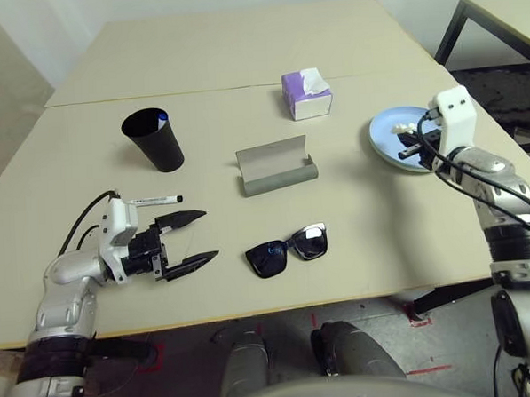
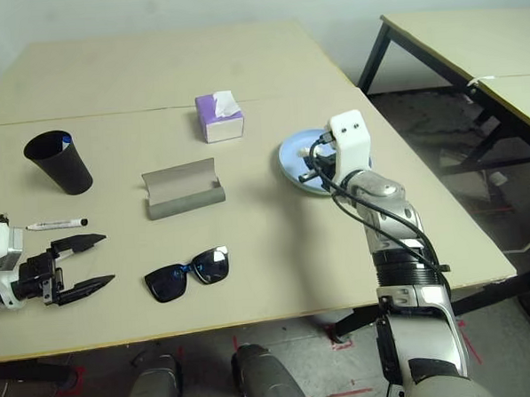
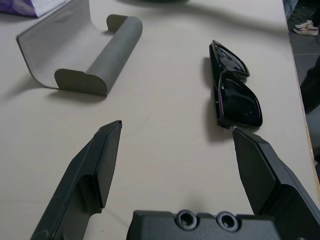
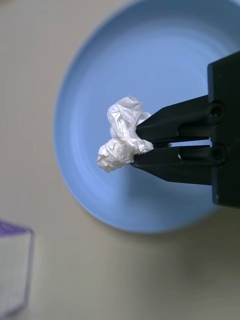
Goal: Organize and tidy the items on the table.
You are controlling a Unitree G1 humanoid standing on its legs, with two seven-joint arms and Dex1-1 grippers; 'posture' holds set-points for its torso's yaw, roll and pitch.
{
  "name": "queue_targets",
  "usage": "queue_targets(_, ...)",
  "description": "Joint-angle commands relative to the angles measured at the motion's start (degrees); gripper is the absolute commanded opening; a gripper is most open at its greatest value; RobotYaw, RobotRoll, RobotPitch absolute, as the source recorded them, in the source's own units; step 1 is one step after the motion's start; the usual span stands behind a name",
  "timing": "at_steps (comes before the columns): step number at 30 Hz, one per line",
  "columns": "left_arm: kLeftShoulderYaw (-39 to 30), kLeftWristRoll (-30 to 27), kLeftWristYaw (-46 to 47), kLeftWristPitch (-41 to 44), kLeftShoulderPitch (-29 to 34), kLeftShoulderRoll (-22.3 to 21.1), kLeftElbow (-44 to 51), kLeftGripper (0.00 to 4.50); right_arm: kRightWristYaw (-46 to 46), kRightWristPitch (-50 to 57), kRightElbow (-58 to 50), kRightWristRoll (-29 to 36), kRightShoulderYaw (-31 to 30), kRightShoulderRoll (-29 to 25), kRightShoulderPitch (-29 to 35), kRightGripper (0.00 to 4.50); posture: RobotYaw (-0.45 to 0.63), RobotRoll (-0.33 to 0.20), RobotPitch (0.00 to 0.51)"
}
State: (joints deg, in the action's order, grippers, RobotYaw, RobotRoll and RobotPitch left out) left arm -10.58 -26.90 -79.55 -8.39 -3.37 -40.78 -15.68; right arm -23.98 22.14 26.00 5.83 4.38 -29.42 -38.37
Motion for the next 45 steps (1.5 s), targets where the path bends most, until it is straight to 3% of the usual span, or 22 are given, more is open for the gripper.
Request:
queue_targets(1,0.06,0.34,0.1,-0.42,0.94,0.01,0.66,4.5,1.15,-1.85,3.84,-0.61,0.75,0.52,-1.89,0.04,-0.1,0.0,0.105)
queue_targets(2,0.12,0.36,0.18,-0.41,1.03,0.07,0.79,4.5,1.14,-2.09,4.29,-0.63,0.67,0.57,-2.08,0.04,-0.1,0.0,0.105)
queue_targets(5,0.26,0.39,0.39,-0.36,1.24,0.23,1.05,4.5,1.04,-2.29,4.76,-0.29,0.77,0.75,-2.28,0.72,-0.1,0.0,0.105)
queue_targets(15,1.08,0.69,0.7,0.07,-0.33,0.42,0.68,4.5,-0.11,-0.02,0.42,0.3,1.62,-0.94,-0.05,4.28,-0.11,0.0,0.101)
queue_targets(16,1.19,0.7,0.76,0.21,-0.49,0.47,0.82,4.5,-0.16,0.46,-0.33,0.31,1.82,-1.31,0.44,4.45,-0.12,0.0,0.101)
queue_targets(23,1.69,0.54,1.33,1.41,-1.11,0.3,2.1,4.5,-2.04,7.95,-13.16,2.7,4.3,-4.97,6.98,4.45,-0.12,0.0,0.103)
queue_targets(29,0.85,0.02,0.12,1.93,-0.66,-1.0,2.21,4.5,-3.89,30.98,-40.87,12.6,9.18,-8.05,14.01,4.45,-0.12,0.0,0.11)
queue_targets(34,0.59,0.16,-1.48,0.9,-1.02,-1.8,0.0,4.5,-2.73,48.93,-59.01,19.42,9.41,-9.14,14.61,4.45,-0.13,0.0,0.11)
queue_targets(40,0.78,0.79,-2.03,-0.5,-2.49,-1.37,-2.76,4.5,-4.74,49.46,-67.59,19.27,-1.23,-15.72,15.02,4.45,-0.13,0.0,0.108)
queue_targets(45,0.79,0.98,-2.47,-1.42,-3.12,-1.39,-4.36,4.5,-11.21,45.42,-71.87,17.55,-15.32,-25.54,10.94,4.45,-0.13,0.0,0.113)
